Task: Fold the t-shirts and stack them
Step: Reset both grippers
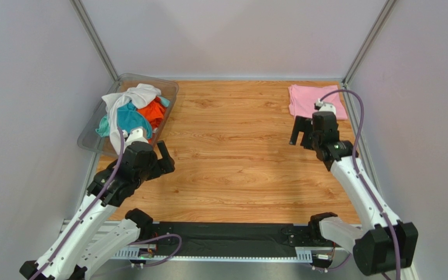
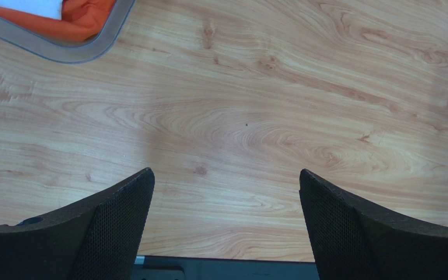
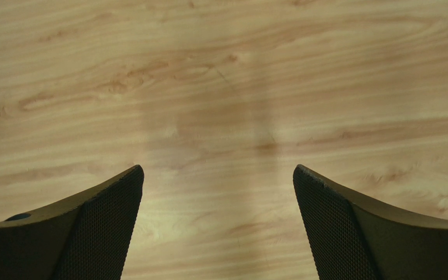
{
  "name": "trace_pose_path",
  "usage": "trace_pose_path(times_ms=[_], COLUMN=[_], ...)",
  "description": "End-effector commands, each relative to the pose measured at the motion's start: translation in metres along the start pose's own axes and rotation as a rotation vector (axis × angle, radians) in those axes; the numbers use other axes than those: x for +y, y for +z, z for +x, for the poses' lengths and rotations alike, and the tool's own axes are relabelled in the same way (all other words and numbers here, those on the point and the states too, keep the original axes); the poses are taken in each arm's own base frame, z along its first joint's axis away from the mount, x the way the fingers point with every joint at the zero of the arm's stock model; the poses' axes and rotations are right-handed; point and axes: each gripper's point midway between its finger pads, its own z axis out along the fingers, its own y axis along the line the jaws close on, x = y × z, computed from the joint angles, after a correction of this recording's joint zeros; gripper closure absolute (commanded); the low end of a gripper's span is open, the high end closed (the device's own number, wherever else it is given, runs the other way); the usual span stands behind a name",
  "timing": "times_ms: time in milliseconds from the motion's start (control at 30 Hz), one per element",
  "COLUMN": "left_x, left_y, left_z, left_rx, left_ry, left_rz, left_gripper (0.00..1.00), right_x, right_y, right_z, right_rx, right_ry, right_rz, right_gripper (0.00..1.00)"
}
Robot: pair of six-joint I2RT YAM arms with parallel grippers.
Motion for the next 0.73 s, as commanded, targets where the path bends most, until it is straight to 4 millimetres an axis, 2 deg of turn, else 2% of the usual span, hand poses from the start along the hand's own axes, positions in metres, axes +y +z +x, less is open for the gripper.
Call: trace_pose_path(times_ms=[0,33,67,133,167,233,333,433,700], left_x=[0.004,0.002,0.003,0.001,0.0,0.002,0.004,0.004,0.006], left_y=[0.003,0.003,0.005,0.007,0.008,0.01,0.012,0.012,0.009], left_z=[0.004,0.004,0.007,0.006,0.006,0.007,0.007,0.007,0.004], left_rx=[-0.029,-0.036,-0.038,-0.059,-0.062,-0.074,-0.086,-0.088,-0.109], left_ry=[-0.028,-0.036,-0.036,-0.05,-0.051,-0.058,-0.062,-0.062,-0.074], left_rz=[0.006,0.023,0.03,0.051,0.056,0.056,0.048,0.052,0.054], left_gripper=[0.0,0.0,0.0,0.0,0.0,0.0,0.0,0.0,0.0], right_x=[0.009,0.005,0.0,-0.001,-0.003,-0.003,-0.014,-0.017,-0.024], right_y=[-0.018,-0.027,-0.027,-0.037,-0.037,-0.046,-0.05,-0.055,-0.055], right_z=[0.017,0.018,0.031,0.033,0.042,0.041,0.043,0.041,0.04], right_rx=[-0.033,-0.066,-0.054,-0.093,-0.085,-0.13,-0.182,-0.214,-0.226], right_ry=[0.091,0.099,0.098,0.148,0.159,0.182,0.228,0.243,0.251], right_rz=[-0.098,-0.099,-0.09,-0.105,-0.109,-0.133,-0.092,-0.094,-0.056], right_gripper=[0.0,0.0,0.0,0.0,0.0,0.0,0.0,0.0,0.0])
